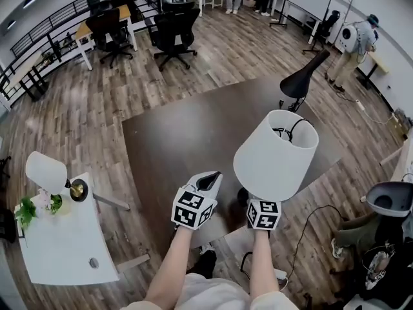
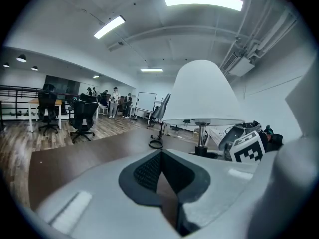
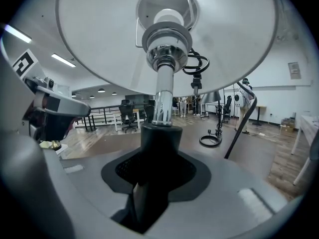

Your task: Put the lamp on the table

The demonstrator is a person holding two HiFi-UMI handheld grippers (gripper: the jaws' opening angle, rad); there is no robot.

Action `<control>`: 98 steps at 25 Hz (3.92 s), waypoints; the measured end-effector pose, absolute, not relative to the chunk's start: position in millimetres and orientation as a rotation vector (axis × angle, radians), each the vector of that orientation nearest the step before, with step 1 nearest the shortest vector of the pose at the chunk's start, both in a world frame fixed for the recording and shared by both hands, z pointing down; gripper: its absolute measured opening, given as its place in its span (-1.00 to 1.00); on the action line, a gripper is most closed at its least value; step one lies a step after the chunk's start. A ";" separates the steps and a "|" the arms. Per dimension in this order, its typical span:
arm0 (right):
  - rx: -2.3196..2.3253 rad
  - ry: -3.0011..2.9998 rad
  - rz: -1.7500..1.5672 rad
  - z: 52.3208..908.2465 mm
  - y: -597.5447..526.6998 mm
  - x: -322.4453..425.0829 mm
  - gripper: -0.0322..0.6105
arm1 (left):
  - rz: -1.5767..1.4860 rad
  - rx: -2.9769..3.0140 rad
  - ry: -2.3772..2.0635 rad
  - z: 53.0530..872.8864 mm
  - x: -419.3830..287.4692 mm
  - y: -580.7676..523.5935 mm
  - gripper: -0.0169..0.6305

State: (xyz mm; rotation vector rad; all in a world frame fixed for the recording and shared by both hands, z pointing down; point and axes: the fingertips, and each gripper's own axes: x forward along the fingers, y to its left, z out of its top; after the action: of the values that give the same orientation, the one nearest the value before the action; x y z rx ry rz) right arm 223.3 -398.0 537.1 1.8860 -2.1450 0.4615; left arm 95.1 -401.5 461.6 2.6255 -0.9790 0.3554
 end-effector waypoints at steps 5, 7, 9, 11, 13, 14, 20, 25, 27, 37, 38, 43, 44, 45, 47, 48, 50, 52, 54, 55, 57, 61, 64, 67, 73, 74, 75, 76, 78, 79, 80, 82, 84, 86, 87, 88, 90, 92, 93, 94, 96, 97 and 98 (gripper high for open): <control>1.866 -2.165 0.424 550.1 -442.9 234.0 -0.42 | 0.475 2.679 -0.939 491.9 95.8 -433.6 -0.95; 1.870 -2.162 0.416 559.6 -456.4 236.0 -0.42 | 0.494 2.683 -0.948 502.3 91.6 -444.4 -0.95; 1.869 -2.165 0.416 571.3 -469.3 233.0 -0.42 | 0.514 2.678 -0.952 514.5 86.7 -453.1 -0.95; 1.853 -2.180 0.407 581.1 -484.6 227.1 -0.42 | 0.531 2.664 -0.959 528.2 82.5 -462.3 -0.95; 1.828 -2.203 0.387 587.3 -499.6 221.3 -0.42 | 0.547 2.641 -0.958 543.0 80.1 -469.2 -0.95; 1.815 -2.213 0.377 589.8 -505.1 219.4 -0.42 | 0.561 2.631 -0.941 551.1 80.7 -469.8 -0.95; 1.777 -2.260 0.373 613.8 -533.4 210.0 -0.43 | 0.652 2.625 -0.850 591.5 83.3 -471.8 -0.95; 1.756 -2.302 0.335 631.8 -540.3 199.1 -0.43 | 0.642 2.613 -0.840 609.3 84.7 -475.0 -0.95; 1.744 -2.308 0.308 637.3 -541.9 196.1 -0.43 | 0.633 2.606 -0.843 616.6 84.1 -477.5 -0.95; 1.778 -2.319 0.207 646.6 -537.3 194.7 -0.43 | 0.571 2.585 -0.855 630.2 91.6 -472.7 -0.95; 1.783 -2.317 0.202 648.1 -536.5 194.1 -0.43 | 0.563 2.584 -0.856 630.8 91.9 -471.3 -0.95; 1.781 -2.303 0.155 651.8 -529.5 191.1 -0.43 | 0.531 2.574 -0.857 631.6 93.0 -459.8 -0.95; 1.780 -2.299 0.143 652.4 -528.5 190.5 -0.43 | 0.527 2.573 -0.857 632.2 92.6 -458.0 -0.95; 1.780 -2.294 0.133 653.1 -527.6 189.8 -0.43 | 0.523 2.571 -0.859 633.0 91.7 -456.5 -0.95; 1.781 -2.291 0.118 654.3 -526.6 188.4 -0.43 | 0.515 2.567 -0.866 634.4 89.3 -454.7 -0.95; 1.781 -2.290 0.112 654.8 -526.5 187.8 -0.43 | 0.511 2.565 -0.871 634.9 88.1 -454.3 -0.95; 1.778 -2.291 0.103 656.0 -526.3 186.5 -0.43 | 0.504 2.561 -0.877 635.9 86.2 -453.2 -0.95; 1.777 -2.287 0.097 657.1 -526.1 185.5 -0.42 | 0.501 2.556 -0.881 636.9 85.7 -451.1 -0.95; 1.787 -2.279 0.094 657.4 -525.4 185.5 -0.42 | 0.505 2.557 -0.879 637.3 85.7 -448.0 -0.95; 1.793 -2.276 0.092 657.4 -525.0 185.4 -0.42 | 0.509 2.559 -0.878 637.3 85.4 -446.9 -0.95; 1.799 -2.273 0.086 657.7 -524.4 184.2 -0.42 | 0.513 2.560 -0.880 637.1 83.6 -446.6 -0.95; 1.799 -2.268 0.086 658.1 -523.9 179.9 -0.42 | 0.506 2.552 -0.899 636.3 80.5 -450.0 -0.95; 1.775 -2.266 0.079 657.9 -524.7 178.6 -0.41 | 0.484 2.531 -0.912 638.2 83.4 -451.1 -0.95; 1.757 -2.268 0.092 660.0 -522.6 176.5 -0.31 | 0.479 2.513 -0.892 640.1 86.7 -446.3 -0.95; 1.777 -2.252 0.085 658.1 -513.8 183.8 -0.30 | 0.485 2.503 -0.901 639.2 83.8 -437.7 -0.95; 1.785 -2.245 0.087 658.2 -510.9 185.7 -0.30 | 0.487 2.504 -0.901 638.2 83.3 -435.5 -0.95; 1.790 -2.237 0.091 659.0 -507.7 187.4 -0.29 | 0.488 2.505 -0.901 637.2 82.7 -433.3 -0.95; 1.794 -2.231 0.097 660.5 -504.0 188.9 -0.29 | 0.488 2.507 -0.902 636.0 82.1 -430.9 -0.95; 1.797 -2.220 0.104 662.1 -495.4 191.0 -0.29 | 0.491 2.510 -0.905 633.6 80.9 -424.6 -0.95; 1.799 -2.215 0.108 662.0 -490.6 191.6 -0.31 | 0.492 2.512 -0.906 631.9 80.5 -420.8 -0.95; 1.801 -2.211 0.115 662.4 -485.4 192.1 -0.32 | 0.493 2.514 -0.907 630.0 80.2 -416.6 -0.95; 1.806 -2.204 0.133 663.7 -474.3 193.6 -0.32 | 0.491 2.521 -0.911 626.2 79.9 -408.0 -0.95; 1.813 -2.200 0.139 663.0 -462.1 194.5 -0.33 | 0.486 2.528 -0.915 621.6 79.9 -399.3 -0.95; 1.819 -2.199 0.141 660.3 -450.1 194.6 -0.34 | 0.478 2.539 -0.918 615.5 80.1 -390.5 -0.95; 1.825 -2.199 0.144 658.5 -444.5 194.5 -0.34 | 0.476 2.545 -0.921 612.6 80.0 -386.2 -0.95; 1.833 -2.198 0.147 656.8 -439.0 194.5 -0.34 | 0.474 2.551 -0.924 610.1 79.8 -382.0 -0.95; 1.848 -2.197 0.158 654.1 -428.4 195.3 -0.34 | 0.470 2.558 -0.928 606.5 80.3 -374.0 -0.95; 1.857 -2.192 0.172 652.1 -417.1 197.0 -0.34 | 0.464 2.556 -0.935 603.7 80.7 -365.4 -0.95; 1.862 -2.189 0.181 650.7 -411.0 198.0 -0.34 | 0.460 2.552 -0.939 602.3 80.5 -361.0 -0.95; 1.869 -2.186 0.190 648.5 -405.1 199.0 -0.35 | 0.457 2.550 -0.944 600.8 80.3 -356.9 -0.95; 1.882 -2.186 0.200 642.5 -394.5 200.3 -0.35 | 0.452 2.550 -0.954 597.3 80.5 -350.7 -0.95; 1.886 -2.187 0.203 639.5 -389.6 200.5 -0.35 | 0.449 2.552 -0.960 595.0 80.9 -348.3 -0.95; 1.888 -2.187 0.206 636.9 -384.4 200.7 -0.35 | 0.446 2.555 -0.965 592.2 81.6 -345.5 -0.95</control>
State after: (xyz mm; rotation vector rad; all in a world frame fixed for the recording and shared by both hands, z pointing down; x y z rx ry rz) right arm 200.7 -384.4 636.9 1.8881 -2.1875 0.2056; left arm 81.6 -345.5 592.2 2.5547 -0.9651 0.4460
